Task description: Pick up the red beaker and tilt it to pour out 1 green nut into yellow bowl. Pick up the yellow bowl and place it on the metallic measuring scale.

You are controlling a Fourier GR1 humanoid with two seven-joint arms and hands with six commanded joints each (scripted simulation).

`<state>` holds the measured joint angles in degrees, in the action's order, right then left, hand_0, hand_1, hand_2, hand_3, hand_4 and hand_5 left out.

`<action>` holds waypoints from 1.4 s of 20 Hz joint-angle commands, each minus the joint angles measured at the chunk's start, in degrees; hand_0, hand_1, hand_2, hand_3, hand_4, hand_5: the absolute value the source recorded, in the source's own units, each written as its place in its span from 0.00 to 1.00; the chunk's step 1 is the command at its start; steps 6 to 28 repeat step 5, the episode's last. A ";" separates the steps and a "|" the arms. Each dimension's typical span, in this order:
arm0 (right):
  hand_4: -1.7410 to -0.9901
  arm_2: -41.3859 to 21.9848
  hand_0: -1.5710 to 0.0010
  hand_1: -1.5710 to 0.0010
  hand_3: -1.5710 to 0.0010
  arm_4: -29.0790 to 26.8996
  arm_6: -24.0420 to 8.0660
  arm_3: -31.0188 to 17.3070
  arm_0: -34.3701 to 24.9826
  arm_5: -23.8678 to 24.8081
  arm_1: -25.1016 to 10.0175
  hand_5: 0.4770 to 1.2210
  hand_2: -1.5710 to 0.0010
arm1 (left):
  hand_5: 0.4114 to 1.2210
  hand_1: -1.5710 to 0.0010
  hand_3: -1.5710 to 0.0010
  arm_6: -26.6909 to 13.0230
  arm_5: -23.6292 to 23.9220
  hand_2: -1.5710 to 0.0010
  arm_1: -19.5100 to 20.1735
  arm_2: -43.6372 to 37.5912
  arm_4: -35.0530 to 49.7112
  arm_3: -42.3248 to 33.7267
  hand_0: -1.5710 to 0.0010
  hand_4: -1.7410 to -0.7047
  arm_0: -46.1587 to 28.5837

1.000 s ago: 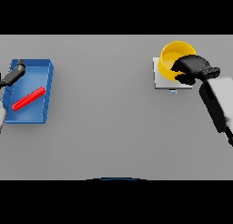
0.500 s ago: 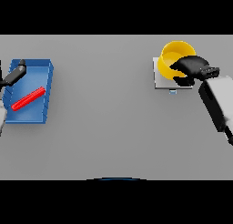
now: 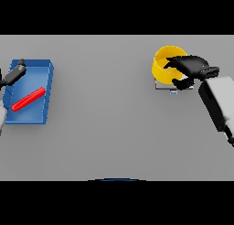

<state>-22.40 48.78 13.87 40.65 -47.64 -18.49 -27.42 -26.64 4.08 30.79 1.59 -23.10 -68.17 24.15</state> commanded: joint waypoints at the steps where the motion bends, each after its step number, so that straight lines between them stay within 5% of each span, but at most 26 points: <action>1: 0.30 0.11 0.97 0.97 0.84 -0.03 -0.16 -0.34 0.09 0.06 0.02 0.42 0.96 | 0.31 1.00 1.00 0.17 0.14 1.00 -0.41 0.27 -0.10 0.04 1.00 0.98 0.11; 5: 0.35 0.40 0.99 0.99 0.91 -0.22 -1.55 -1.06 -0.16 -0.71 0.21 0.35 0.98 | 0.31 1.00 1.00 0.19 -0.04 1.00 -0.38 0.00 0.28 0.19 1.00 0.98 0.23; 28: 0.35 0.40 0.99 0.99 0.91 -0.22 -1.55 -1.06 -0.16 -0.71 0.21 0.35 0.98 | 0.31 1.00 1.00 0.19 -0.04 1.00 -0.38 0.00 0.28 0.19 1.00 0.98 0.23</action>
